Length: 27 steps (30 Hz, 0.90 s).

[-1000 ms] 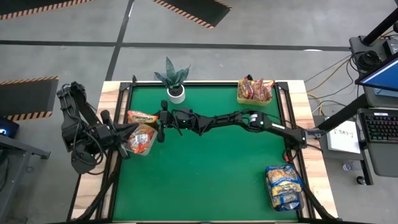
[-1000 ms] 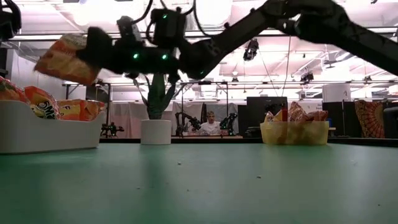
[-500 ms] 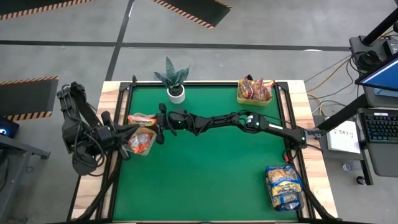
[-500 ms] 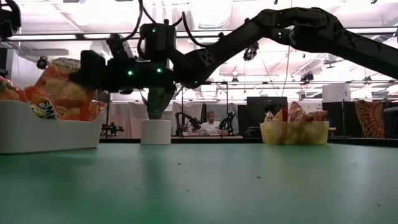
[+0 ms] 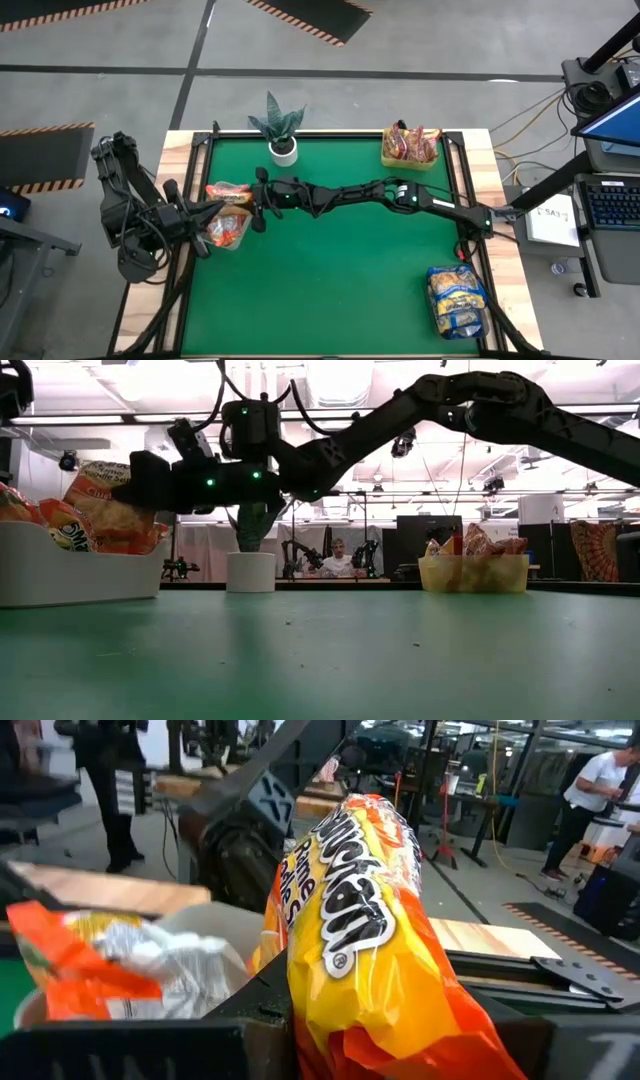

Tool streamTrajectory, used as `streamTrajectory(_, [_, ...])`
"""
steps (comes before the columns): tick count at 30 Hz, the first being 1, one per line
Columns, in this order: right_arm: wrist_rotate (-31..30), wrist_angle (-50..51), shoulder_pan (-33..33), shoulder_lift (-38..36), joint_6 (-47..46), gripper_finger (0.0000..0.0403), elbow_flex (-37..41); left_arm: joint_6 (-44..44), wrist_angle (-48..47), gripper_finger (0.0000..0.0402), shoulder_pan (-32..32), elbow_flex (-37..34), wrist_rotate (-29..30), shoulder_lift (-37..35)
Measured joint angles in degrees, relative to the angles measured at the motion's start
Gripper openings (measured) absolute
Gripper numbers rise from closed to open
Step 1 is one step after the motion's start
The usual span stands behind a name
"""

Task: Sort Maruchan noodles
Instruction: Put the orange noodle pack into the white bin

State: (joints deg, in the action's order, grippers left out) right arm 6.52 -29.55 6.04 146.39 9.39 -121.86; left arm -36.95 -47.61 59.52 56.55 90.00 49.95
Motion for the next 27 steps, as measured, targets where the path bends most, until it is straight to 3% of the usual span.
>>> streamTrajectory(21, [-0.13, 6.12, 0.0, -0.11, 2.18, 0.0094, 0.36, -0.02, 0.02, 0.0, 0.01, 0.0, 0.0, 1.48])
streamTrajectory(27, [-0.13, 6.97, 0.0, -0.11, 2.68, 0.0113, 0.43, -0.02, 0.02, 0.0, 0.0, 0.0, 0.0, 1.53])
